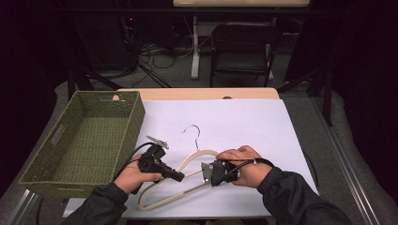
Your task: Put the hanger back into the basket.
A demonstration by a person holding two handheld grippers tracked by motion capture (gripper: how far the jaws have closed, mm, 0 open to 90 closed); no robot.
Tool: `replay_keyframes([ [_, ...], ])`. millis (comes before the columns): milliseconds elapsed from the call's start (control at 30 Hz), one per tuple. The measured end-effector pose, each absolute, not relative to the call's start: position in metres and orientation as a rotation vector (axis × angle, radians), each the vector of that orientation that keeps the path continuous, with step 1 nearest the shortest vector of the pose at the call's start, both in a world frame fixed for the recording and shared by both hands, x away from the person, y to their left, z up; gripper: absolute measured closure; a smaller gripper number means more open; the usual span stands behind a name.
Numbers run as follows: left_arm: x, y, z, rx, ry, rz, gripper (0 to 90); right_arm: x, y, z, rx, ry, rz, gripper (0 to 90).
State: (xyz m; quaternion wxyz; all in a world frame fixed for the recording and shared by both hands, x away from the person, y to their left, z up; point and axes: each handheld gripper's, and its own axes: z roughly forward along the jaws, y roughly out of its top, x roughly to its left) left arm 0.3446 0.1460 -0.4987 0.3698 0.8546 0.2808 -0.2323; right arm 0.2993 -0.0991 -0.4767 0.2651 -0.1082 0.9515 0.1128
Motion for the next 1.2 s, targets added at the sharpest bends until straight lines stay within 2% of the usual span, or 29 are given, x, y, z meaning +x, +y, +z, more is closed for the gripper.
replay_keyframes([
  [233, 0.344, 0.148, -0.497, 2.183, 0.709, -0.598, 87.2, 0.301, -0.100, -0.477, -0.275, 2.570, 0.354, 81.3],
  [433, 0.344, 0.152, -0.495, 2.164, 0.742, -0.548, 87.3, 0.302, -0.102, -0.474, -0.243, 2.547, 0.415, 63.3],
  [633, 0.343, 0.158, -0.491, 2.132, 0.769, -0.506, 87.3, 0.303, -0.108, -0.471, -0.194, 2.529, 0.456, 52.8],
  [1000, 0.341, 0.168, -0.485, 2.080, 0.804, -0.434, 87.4, 0.305, -0.112, -0.466, -0.148, 2.509, 0.506, 48.7],
  [1200, 0.327, 0.180, -0.464, 2.041, 0.827, -0.250, 87.3, 0.304, -0.121, -0.463, -0.097, 2.502, 0.533, 44.8],
])
